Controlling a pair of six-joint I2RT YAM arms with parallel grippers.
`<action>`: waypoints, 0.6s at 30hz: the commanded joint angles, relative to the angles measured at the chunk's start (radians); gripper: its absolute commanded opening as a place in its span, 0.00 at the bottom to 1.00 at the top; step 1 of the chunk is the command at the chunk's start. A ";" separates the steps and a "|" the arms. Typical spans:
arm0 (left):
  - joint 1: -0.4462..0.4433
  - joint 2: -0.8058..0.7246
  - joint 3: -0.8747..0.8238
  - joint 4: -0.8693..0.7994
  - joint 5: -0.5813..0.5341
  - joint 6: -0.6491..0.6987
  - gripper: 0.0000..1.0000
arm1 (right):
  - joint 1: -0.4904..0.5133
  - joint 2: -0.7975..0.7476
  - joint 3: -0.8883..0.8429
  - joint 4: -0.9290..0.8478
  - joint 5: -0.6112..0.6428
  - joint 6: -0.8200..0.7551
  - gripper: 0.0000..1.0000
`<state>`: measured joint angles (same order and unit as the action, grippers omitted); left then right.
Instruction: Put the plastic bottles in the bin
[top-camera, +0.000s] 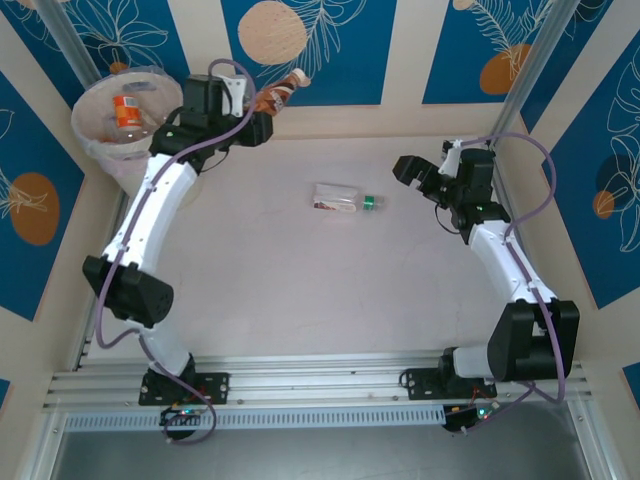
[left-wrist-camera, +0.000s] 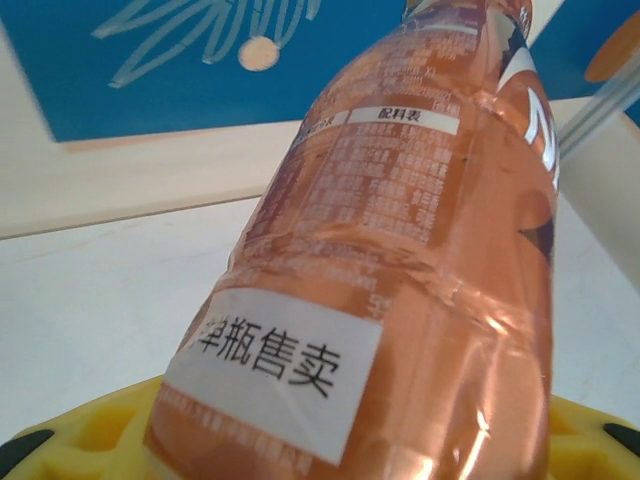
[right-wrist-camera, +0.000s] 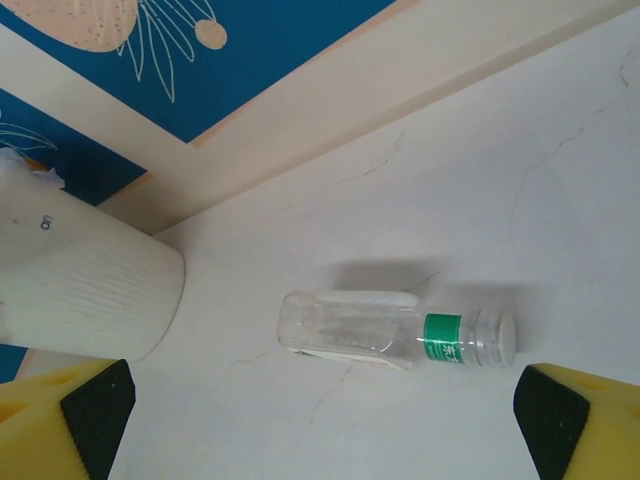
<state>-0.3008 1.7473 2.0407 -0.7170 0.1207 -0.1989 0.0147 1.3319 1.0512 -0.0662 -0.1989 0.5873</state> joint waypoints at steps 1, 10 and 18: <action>0.088 -0.081 0.108 -0.160 -0.123 0.055 0.00 | -0.003 -0.056 -0.025 0.027 -0.022 0.015 0.99; 0.424 -0.093 0.182 -0.246 -0.146 -0.006 0.00 | -0.003 -0.096 -0.045 0.011 -0.004 0.025 0.99; 0.470 0.085 0.251 -0.265 -0.064 -0.123 0.00 | -0.005 -0.089 -0.050 -0.006 0.019 0.032 0.99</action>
<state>0.1688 1.7592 2.2513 -0.9520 0.0166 -0.2615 0.0147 1.2537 1.0058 -0.0681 -0.1936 0.6098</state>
